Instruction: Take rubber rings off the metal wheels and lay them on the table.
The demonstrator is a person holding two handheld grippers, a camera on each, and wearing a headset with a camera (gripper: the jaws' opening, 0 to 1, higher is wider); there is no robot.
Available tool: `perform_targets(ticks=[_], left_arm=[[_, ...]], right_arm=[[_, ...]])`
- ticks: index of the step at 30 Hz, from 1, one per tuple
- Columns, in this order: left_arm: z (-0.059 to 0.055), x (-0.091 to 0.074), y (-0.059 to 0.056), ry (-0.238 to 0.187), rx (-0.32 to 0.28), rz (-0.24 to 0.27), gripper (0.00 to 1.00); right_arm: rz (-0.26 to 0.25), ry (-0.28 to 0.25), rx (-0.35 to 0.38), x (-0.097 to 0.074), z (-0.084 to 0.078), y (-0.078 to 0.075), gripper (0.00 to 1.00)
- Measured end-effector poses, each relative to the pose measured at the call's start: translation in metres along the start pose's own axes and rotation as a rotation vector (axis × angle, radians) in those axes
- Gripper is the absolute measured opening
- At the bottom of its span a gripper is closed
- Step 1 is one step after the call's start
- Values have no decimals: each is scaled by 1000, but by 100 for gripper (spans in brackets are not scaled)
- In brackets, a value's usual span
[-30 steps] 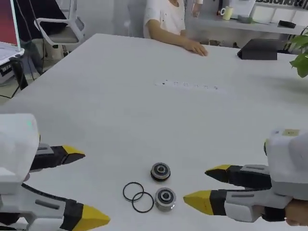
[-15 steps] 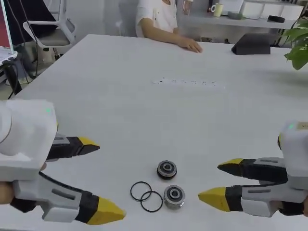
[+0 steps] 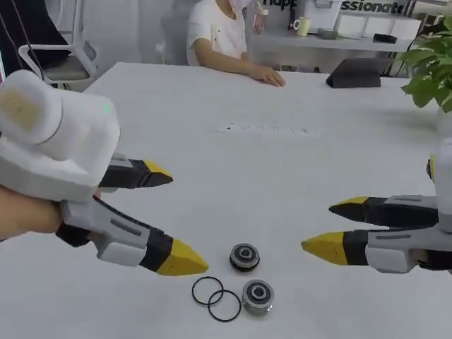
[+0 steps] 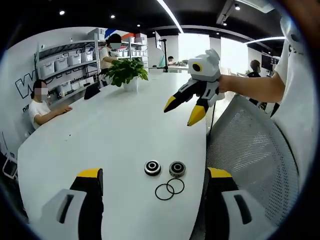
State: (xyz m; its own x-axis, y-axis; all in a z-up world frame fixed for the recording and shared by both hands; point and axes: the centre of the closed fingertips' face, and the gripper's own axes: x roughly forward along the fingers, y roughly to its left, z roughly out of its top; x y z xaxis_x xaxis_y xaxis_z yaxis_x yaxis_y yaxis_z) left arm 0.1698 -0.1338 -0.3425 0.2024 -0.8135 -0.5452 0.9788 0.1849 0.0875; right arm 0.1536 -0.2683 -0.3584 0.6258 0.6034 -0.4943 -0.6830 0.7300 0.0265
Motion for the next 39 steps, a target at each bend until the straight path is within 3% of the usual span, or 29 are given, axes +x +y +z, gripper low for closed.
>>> perform_targets(ticks=[2, 5, 7, 10, 14, 18, 20, 25, 29, 31, 32, 33, 34, 39], left_arm=[[3, 3, 7, 15, 15, 5, 81], [8, 8, 14, 13, 27, 18, 80], [16, 13, 17, -15, 22, 10, 80], [18, 20, 19, -23, 20, 1, 78], [15, 30, 24, -19, 18, 4, 78], [12, 41, 24, -45, 14, -9, 76], [7, 49, 26, -47, 18, -11, 72], [-7, 68, 35, 3, 56, -4, 67], [-8, 80, 39, -23, 43, 15, 65], [-10, 86, 36, -59, 31, 28, 63], [-13, 88, 34, -72, 27, 25, 62], [-15, 91, 33, -84, 17, 26, 60], [-19, 94, 30, -79, 7, 17, 57], [-30, 102, 21, -60, 14, -1, 52]], right_arm=[[-34, 18, -54, 7, 2, -8, 50], [-14, 12, -53, 17, 8, -4, 53], [8, 15, -65, 25, 12, -1, 53], [51, 30, -118, 37, 16, 6, 53], [86, 28, -124, 49, 22, 7, 49], [132, -36, -65, 58, 33, 7, 47], [160, -43, -41, 62, 36, 8, 49], [174, -52, -65, 70, 35, 4, 49], [181, -94, 3, 74, 24, -1, 49], [173, -117, 74, 75, 14, -6, 48], [168, -86, 106, 76, 4, -11, 48], [161, -45, 83, 77, -4, -14, 48], [141, -43, 47, 80, -8, -18, 48], [163, 48, 58, 89, -38, -13, 46]])
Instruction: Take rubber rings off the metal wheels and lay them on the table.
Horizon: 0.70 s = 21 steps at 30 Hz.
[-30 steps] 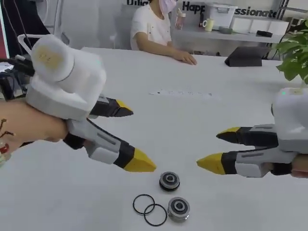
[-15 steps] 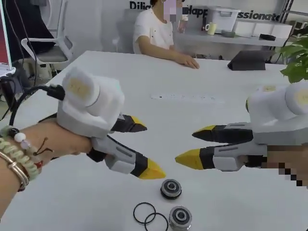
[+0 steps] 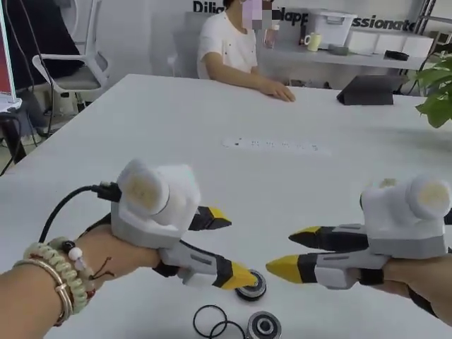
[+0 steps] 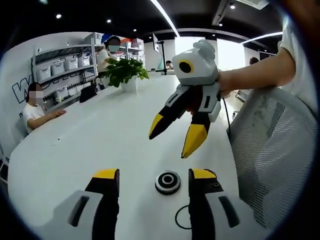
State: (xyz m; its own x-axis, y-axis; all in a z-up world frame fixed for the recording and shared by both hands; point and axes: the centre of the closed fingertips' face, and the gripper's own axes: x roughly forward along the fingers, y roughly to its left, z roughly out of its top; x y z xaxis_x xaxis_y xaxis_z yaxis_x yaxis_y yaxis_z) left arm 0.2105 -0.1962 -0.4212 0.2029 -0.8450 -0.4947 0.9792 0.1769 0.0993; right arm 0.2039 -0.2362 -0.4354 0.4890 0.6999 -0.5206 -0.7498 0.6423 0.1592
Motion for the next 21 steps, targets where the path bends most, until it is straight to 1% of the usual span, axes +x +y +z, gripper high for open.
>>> perform_targets(ticks=[2, 3, 5, 7, 9, 10, 11, 12, 14, 15, 17, 19, 20, 21], left_arm=[[-2, 1, 0, 0, -3, 1, 50], [-3, 1, 0, -4, -11, -4, 50], [-5, 2, 1, -17, -41, 3, 50], [-7, 3, 1, -13, -50, 6, 50], [-11, 6, -3, 4, -45, -5, 49], [-13, 7, -5, 13, -42, -11, 47], [-17, 8, -9, 32, -38, -21, 46], [-17, 9, -10, 35, -36, -23, 43], [-21, 12, -17, 58, -16, -44, 40], [-23, 13, -19, 68, -8, -46, 38], [-23, 16, -22, 74, -1, -47, 36], [-21, 18, -25, 73, 3, -48, 33], [-19, 19, -26, 69, 7, -57, 31], [-18, 20, -26, 62, 7, -53, 29]], right_arm=[[16, 53, -9, 3, -13, 4, 46], [19, 57, -16, 4, -15, 4, 45], [23, 62, -15, 5, -17, 6, 45], [28, 63, -10, 5, -18, 7, 45], [32, 75, -17, 7, -20, 9, 45], [33, 82, -20, 7, -22, 10, 44], [37, 91, -17, 8, -25, 10, 44], [37, 94, -17, 8, -25, 10, 43], [38, 102, -24, 8, -27, 11, 43], [40, 107, -28, 9, -28, 13, 43], [47, 113, -33, 10, -30, 15, 42], [51, 125, -43, 12, -32, 17, 41], [52, 131, -46, 12, -34, 18, 41], [53, 134, -48, 13, -35, 18, 40]])
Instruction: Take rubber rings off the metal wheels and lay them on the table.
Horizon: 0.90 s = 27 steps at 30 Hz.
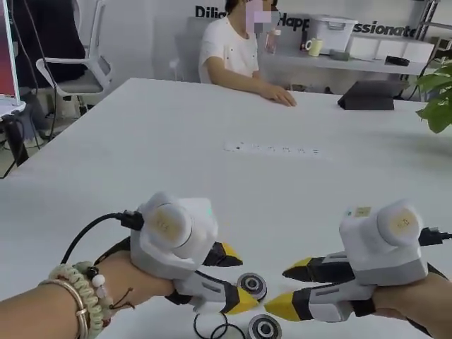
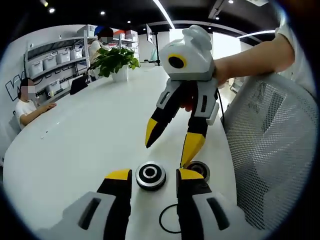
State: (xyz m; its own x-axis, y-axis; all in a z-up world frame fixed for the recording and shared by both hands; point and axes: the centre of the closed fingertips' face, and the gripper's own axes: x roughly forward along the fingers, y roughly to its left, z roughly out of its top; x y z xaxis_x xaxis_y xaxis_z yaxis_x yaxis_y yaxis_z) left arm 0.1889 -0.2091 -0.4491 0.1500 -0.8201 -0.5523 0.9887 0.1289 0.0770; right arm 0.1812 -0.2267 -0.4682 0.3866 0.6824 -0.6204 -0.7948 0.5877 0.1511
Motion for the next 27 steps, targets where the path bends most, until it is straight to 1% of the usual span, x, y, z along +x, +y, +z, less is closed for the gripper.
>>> perform_targets(ticks=[2, 4, 6, 9, 10, 13, 15, 16, 19, 20, 23, 25, 27], left_arm=[[4, 2, 1, -11, 4, 8, 26], [4, 4, 5, -14, -1, 31, 23], [2, 7, 6, -4, -4, 38, 22], [-5, 9, 6, 23, 2, 40, 22], [-7, 10, 5, 32, 4, 38, 21], [-9, 11, 4, 39, 7, 34, 19], [-9, 11, 4, 38, 5, 32, 19], [-8, 11, 5, 34, -5, 32, 19], [-7, 11, 7, 16, -72, 28, 18], [-8, 10, 8, 14, -78, 33, 17], [-8, 9, 8, 2, -82, 31, 15], [-8, 9, 9, -1, -78, 33, 9], [-9, 9, 9, -1, -51, 33, 9]], right_arm=[[1, 7, -4, 1, -2, 1, 39], [-8, 9, -15, 3, -2, 1, 36], [-20, 9, -18, 6, -3, -1, 33], [-32, 6, -1, 9, -1, -3, 31], [-31, 4, 7, 10, -1, -3, 31], [-23, -6, 18, 12, 2, 1, 30], [-18, -2, 17, 14, 2, 3, 29], [-17, 3, 17, 15, 1, 3, 28], [-16, 0, 28, 15, 1, 3, 27], [-22, -1, 30, 15, 1, 2, 27], [-28, -3, 37, 14, 1, -1, 24], [-29, -1, 37, 14, 0, -1, 23], [-28, 2, 35, 15, -1, 0, 23]])
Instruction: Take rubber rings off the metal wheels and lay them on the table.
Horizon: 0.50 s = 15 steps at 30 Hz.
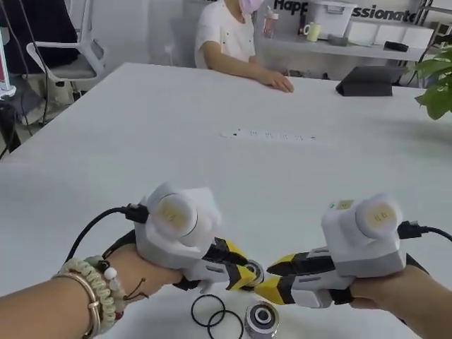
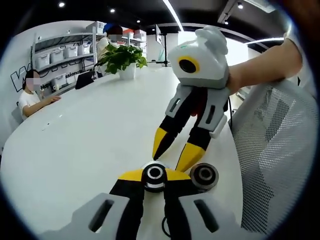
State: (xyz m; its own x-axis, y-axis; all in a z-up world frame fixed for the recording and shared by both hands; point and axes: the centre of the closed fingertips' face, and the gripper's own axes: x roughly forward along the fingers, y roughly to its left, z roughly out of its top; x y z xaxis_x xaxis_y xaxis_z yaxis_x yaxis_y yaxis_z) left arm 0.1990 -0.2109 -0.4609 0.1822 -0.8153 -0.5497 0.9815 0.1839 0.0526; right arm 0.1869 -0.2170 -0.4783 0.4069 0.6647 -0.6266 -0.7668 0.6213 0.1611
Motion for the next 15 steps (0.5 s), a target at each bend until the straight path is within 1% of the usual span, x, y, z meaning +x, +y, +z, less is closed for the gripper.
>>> perform_targets(ticks=[1, 2, 5, 9, 12, 15], left_arm=[[0, 0, 0, 1, -2, 1, 8], [0, 0, -2, 0, -7, -10, 7], [0, 1, -1, -5, -10, -6, 7], [0, 1, -1, -10, -7, -6, 7], [0, 1, -2, -13, -8, -7, 7], [1, 1, -2, -16, -11, -6, 7]], right_arm=[[1, 1, 1, 0, 0, 0, 23], [3, 1, 6, 1, -1, 1, 23], [5, 1, 14, 3, -1, 1, 23], [7, -4, -1, 5, 0, 3, 19], [7, -3, -2, 4, 0, 3, 18], [14, 0, -20, 2, -1, 3, 15]])
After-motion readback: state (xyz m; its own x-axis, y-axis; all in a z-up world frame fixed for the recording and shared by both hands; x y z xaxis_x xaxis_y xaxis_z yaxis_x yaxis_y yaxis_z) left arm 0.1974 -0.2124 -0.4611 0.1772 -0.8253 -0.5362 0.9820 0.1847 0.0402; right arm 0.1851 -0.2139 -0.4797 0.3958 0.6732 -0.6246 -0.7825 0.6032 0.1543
